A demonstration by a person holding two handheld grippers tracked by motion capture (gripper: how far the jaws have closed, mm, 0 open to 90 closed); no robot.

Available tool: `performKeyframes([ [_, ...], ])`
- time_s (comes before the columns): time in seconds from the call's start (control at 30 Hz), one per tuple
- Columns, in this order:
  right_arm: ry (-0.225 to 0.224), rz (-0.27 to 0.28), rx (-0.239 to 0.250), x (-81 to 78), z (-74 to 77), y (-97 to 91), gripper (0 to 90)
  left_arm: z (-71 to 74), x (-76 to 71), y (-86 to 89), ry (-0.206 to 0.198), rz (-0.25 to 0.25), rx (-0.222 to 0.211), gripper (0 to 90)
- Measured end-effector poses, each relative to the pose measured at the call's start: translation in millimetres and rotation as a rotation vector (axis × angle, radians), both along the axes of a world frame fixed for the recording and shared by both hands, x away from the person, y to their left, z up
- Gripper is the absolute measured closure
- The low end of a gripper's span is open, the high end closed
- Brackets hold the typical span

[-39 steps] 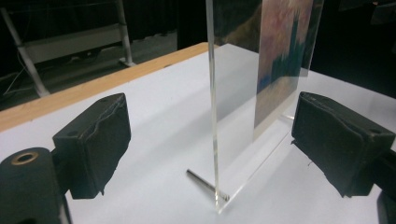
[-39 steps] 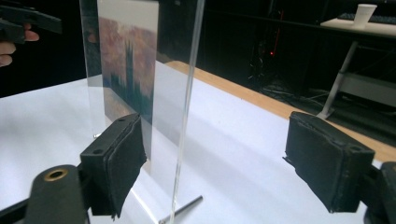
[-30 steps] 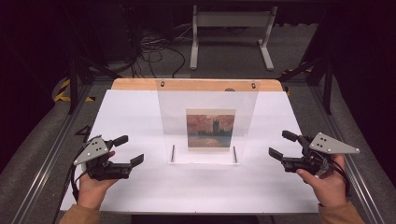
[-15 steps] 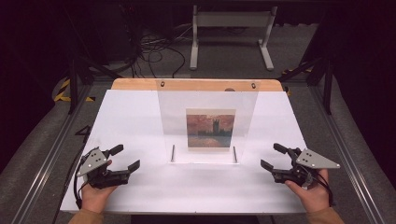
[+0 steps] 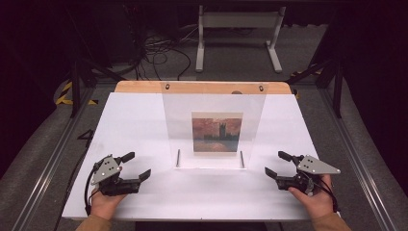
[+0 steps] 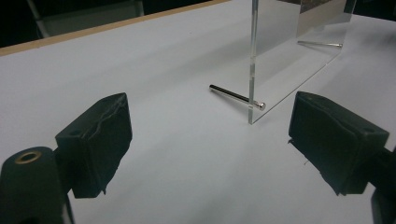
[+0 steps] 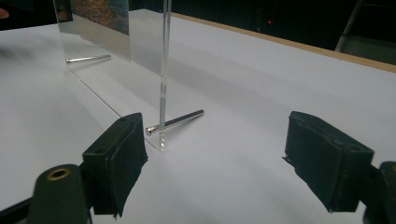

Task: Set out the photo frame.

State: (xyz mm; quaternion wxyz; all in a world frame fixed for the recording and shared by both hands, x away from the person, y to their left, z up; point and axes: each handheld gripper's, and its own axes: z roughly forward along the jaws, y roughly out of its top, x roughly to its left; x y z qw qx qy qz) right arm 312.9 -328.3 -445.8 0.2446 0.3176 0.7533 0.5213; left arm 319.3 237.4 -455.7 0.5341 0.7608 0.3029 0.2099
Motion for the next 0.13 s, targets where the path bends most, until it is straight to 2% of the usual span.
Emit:
performKeyframes([
  [0.13, 0.001, 0.0, 0.006, 0.3, -0.1, -0.7, 20.6, 1.0, -0.1, 0.4, 0.006, 0.007, -0.004, 12.9],
])
